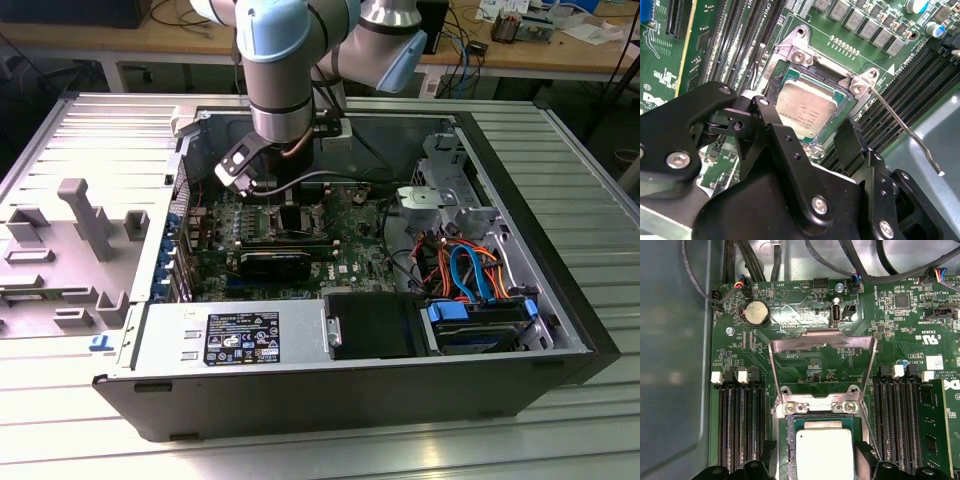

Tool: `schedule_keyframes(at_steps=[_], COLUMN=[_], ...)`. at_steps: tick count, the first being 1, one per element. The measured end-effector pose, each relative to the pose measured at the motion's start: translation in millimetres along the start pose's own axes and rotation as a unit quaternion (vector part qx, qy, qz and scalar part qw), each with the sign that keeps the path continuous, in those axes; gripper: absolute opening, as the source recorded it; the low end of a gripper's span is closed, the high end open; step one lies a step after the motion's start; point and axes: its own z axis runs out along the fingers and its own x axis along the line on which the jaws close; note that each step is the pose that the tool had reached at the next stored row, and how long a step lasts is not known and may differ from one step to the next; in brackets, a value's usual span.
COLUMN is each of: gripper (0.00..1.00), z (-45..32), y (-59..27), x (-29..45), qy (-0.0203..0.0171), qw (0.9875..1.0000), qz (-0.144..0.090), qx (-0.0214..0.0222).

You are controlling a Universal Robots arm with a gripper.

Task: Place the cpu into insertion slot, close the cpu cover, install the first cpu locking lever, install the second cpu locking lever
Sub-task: 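Place the cpu into insertion slot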

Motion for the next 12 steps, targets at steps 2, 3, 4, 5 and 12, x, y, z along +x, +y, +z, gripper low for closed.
schedule_keyframes(at_steps=[2, 3, 4, 5, 12], gripper=[0.69, 0.69, 0.69, 0.69, 0.69], z=[0.5, 0.8, 0.8, 0.9, 1.2], y=[0.2, 0.2, 0.2, 0.2, 0.2], x=[0.0, 0.0, 0.1, 0.1, 0.3], qy=[0.0001, 0.0001, 0.0001, 0.0002, -0.0028], qw=[1.0000, 1.0000, 1.0000, 1.0000, 1.0000], qz=[0.000, 0.000, 0.000, 0.000, 0.000], qx=[0.0001, 0.0000, 0.0000, 0.0000, -0.0003])
